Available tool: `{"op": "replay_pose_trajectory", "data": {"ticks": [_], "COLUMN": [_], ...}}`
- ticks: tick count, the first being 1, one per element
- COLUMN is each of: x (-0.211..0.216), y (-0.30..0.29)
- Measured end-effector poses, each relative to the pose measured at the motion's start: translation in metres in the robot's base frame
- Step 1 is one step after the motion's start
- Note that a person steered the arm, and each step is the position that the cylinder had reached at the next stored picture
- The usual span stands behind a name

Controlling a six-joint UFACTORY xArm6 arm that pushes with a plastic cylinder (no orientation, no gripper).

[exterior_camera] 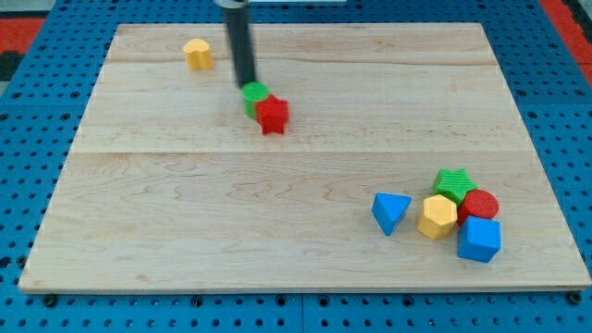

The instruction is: Place the red star at the top of the blue triangle

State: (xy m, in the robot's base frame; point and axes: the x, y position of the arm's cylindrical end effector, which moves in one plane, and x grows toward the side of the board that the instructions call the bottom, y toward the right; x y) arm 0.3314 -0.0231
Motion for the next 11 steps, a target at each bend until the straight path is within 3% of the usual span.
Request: {"op": "replay_pose_trajectory", "data": {"ticks": [1,2,3,5,6,7,8,9,10,11], "x": [0.035,0.069,0.069,0.003,0.027,0.062,0.075,0.128,0.113,0.069], "y": [0.065,0.076,0.072,0.009,-0.034,-0.013,0.053,0.144,0.122,0.053]}}
